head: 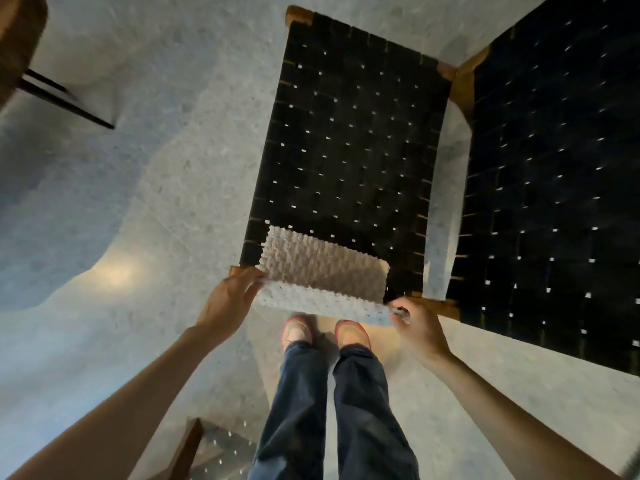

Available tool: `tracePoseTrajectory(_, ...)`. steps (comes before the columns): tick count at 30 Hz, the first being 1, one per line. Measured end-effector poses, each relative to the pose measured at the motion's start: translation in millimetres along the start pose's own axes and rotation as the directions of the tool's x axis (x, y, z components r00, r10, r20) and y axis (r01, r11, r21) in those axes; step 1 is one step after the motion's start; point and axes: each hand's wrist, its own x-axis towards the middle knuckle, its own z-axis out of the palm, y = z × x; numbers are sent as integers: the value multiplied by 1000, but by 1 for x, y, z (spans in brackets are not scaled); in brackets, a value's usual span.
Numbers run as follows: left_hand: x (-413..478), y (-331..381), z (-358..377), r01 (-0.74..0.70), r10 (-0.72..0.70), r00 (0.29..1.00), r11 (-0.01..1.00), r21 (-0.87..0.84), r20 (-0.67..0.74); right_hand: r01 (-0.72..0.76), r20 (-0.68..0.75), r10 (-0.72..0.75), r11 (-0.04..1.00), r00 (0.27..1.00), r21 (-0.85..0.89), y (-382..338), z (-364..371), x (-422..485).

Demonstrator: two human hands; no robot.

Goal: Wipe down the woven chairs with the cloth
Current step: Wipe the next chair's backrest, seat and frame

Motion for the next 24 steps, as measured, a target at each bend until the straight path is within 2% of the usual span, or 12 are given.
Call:
tracePoseTrajectory(5, 56, -1, 7, -39, 35, 995, 999, -36, -93, -38, -111, 42, 998, 993, 40, -1, 4, 47)
tracePoseTrajectory(9, 100, -6, 18, -52, 53, 995, 999, 16, -89, -30, -141, 43, 995, 989, 94, -2, 9, 84)
tracePoseTrajectory(13, 126, -12, 35, -32, 39, 996, 995, 90, -76, -84, -50, 88, 993, 995, 77, 6, 22, 110)
tracePoseTrajectory(16, 125, -12, 46, 19, -6, 992, 995, 97, -127, -198, 4, 199, 971, 980, 133, 14, 33, 114)
tracePoseTrajectory(19, 112, -13, 52, 7, -1, 985, 999, 40, -170, -356, 29, 361, 896, 932, 266, 16, 46, 110)
tracePoseTrajectory(21, 102, -17, 55, 45, -49, 987, 999, -27, -154, -440, 68, 446, 827, 892, 350, 15, 54, 109)
tracePoseTrajectory(24, 92, -26, 56, 113, -125, 985, 989, -99, -120, -498, 108, 497, 782, 861, 374, 12, 62, 110)
